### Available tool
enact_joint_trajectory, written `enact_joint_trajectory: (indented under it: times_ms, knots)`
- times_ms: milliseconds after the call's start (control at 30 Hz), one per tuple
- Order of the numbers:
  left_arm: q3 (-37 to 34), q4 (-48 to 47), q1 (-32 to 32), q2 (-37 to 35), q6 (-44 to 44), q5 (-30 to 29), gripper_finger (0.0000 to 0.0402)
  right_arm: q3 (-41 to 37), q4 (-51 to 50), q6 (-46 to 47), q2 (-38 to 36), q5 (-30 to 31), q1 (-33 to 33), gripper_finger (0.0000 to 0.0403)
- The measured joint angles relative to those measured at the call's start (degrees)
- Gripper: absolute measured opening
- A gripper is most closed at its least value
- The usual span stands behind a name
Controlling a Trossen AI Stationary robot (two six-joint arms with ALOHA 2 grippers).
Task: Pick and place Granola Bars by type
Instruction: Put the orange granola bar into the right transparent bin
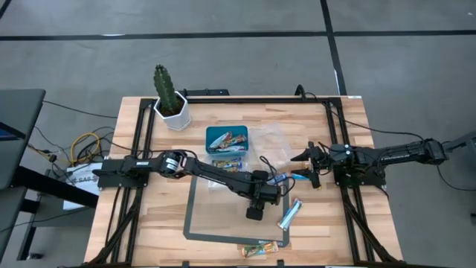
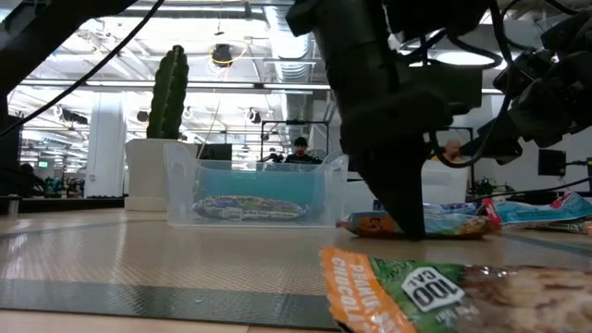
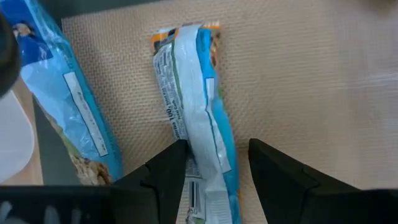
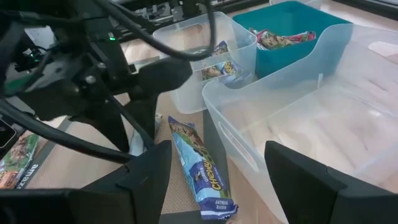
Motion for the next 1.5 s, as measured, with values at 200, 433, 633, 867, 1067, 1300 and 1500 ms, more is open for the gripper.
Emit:
enact_joint_trajectory:
  times_ms: [200,433,633,867,1067,1300,1500]
  knots:
    - [-0.03,-0.60,0.00,0.00,0.01,-1.75,0.0158,-0.01,0.13,-0.01,0.00,0.00,0.00,0.0249]
    - [-0.03,-0.67,-0.04,0.00,-0.31,-1.77,0.0086,-0.01,0.13,0.00,0.00,0.00,0.00,0.0249]
    - [-0.03,-0.69,-0.31,-0.02,-0.54,-1.96,0.0054,-0.01,0.13,-0.01,0.00,0.00,0.01,0.0249]
    - [2.76,-4.29,-1.24,-0.13,-0.56,-1.96,0.0065,0.00,0.13,0.00,0.00,0.00,0.01,0.0249]
    - [10.87,-12.61,-2.43,-0.22,-0.53,-1.93,0.0067,-0.01,0.13,-0.01,0.00,0.00,0.01,0.0249]
    - [13.01,-20.97,-2.86,-5.46,-0.96,-1.82,0.0068,-0.01,0.15,0.00,0.00,0.00,0.01,0.0249]
    - [13.02,-27.84,-2.84,-12.48,-5.40,-3.89,0.0068,-0.01,0.15,0.00,0.00,0.00,0.01,0.0249]
